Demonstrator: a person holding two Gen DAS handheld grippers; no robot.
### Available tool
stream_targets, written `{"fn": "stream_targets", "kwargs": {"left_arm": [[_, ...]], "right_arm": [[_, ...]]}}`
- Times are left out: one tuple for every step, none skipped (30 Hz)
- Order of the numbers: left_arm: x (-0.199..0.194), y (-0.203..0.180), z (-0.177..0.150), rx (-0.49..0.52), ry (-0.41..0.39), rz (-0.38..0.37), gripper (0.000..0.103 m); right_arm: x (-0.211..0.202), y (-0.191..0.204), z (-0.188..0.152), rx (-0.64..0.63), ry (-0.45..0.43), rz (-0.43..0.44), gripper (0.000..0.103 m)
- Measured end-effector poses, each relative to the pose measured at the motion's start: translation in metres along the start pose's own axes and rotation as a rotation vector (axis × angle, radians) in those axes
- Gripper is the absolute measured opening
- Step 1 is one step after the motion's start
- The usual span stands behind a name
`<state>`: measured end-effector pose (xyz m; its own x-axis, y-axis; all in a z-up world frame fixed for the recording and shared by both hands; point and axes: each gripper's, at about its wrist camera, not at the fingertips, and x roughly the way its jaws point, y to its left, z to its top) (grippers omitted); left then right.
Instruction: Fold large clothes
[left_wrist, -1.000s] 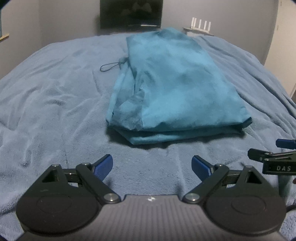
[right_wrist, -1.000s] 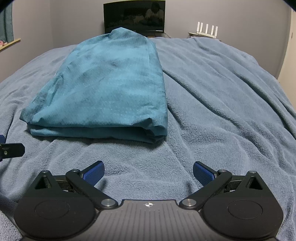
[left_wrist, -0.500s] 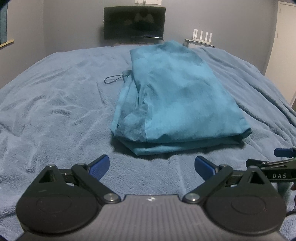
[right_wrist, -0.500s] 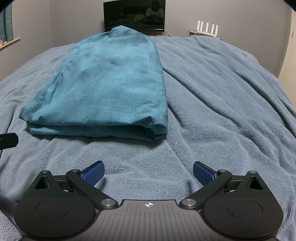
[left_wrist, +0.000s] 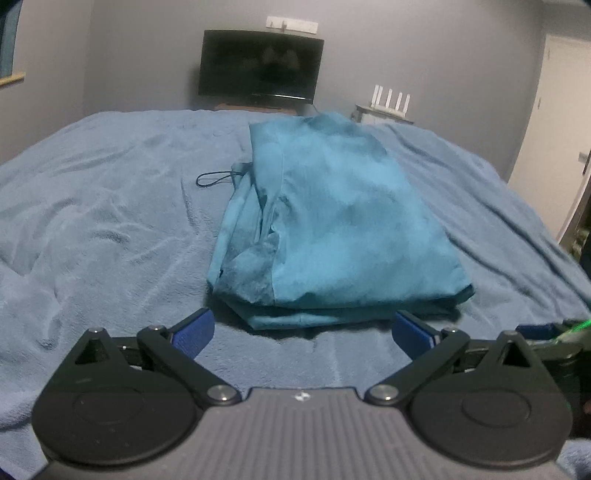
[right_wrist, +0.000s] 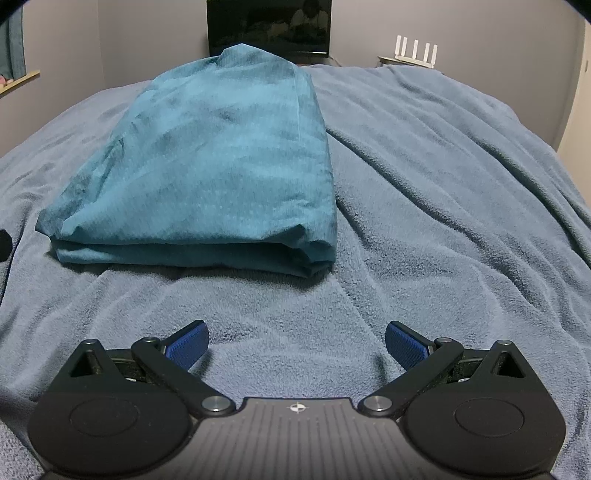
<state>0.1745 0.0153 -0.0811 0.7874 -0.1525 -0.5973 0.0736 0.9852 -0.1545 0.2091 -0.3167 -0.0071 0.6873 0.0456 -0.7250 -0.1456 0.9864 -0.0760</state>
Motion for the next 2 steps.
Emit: {"fn": "stream_targets", "kwargs": {"left_arm": [[0.0019, -0.0016, -0.0001, 0.008, 0.013, 0.004, 0.103], [0.0030, -0.0024, -0.0001, 0.011, 0.022, 0.010, 0.103]], "right_arm": [[0.0003, -0.0001, -0.0001, 0.000, 0.001, 0.000, 0.103], [0.0006, -0.0002, 0.0001, -0.001, 0.003, 0.000, 0.103]]}}
